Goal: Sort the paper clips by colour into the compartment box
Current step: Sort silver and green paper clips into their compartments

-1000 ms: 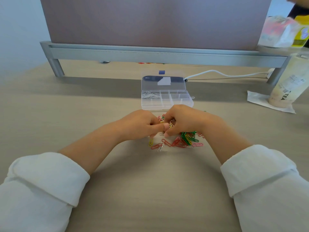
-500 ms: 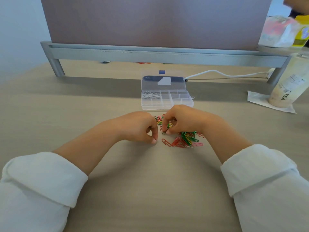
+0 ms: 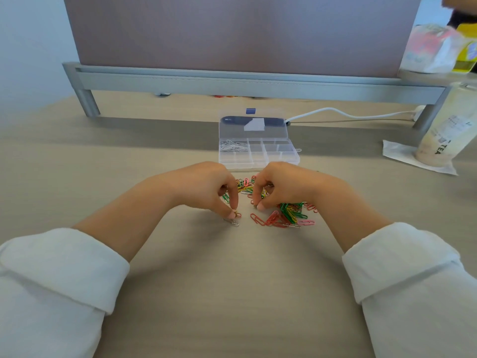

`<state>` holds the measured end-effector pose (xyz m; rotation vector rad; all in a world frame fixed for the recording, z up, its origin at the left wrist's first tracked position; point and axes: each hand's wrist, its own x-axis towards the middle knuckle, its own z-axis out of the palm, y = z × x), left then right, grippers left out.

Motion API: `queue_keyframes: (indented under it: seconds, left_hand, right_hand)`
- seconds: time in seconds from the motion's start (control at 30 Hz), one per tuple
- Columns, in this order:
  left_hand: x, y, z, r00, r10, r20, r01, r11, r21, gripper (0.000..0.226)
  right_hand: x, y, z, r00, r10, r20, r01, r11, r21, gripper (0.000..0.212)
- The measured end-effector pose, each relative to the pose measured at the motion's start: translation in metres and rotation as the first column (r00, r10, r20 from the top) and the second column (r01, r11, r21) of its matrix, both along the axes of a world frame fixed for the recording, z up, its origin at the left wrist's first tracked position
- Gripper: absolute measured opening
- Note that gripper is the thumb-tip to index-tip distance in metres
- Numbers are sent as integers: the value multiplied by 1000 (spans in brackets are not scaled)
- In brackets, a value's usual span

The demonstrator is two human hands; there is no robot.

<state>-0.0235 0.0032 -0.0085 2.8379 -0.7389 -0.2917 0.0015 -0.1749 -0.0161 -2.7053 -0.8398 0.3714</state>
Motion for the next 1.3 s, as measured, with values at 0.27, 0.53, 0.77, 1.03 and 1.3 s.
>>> queue_keyframes:
  seconds: [0.27,0.53,0.77,1.03,1.3]
  left_hand:
    - [2,1,-3,998,-51,-41,55,992,111,13]
    - [6,-2,-10,983,106,-148,-116,991,-60,24]
    - [9,-3,-21,959,212,-191,-272,879,-391,33]
    - [16,-4,-32,973,223,-54,-225,889,-398,34]
    - [18,0,-32,973,229,-38,-222,870,-440,30]
  right_hand:
    - [1,0,-2,999,20,26,-20,999,-26,6]
    - [1,4,-6,995,54,81,-48,996,-76,9]
    - [2,-2,0,998,30,47,-28,998,-50,11]
    - [2,2,-3,998,-7,55,8,1000,-20,6]
    - [0,-3,3,999,-18,31,20,997,-79,5]
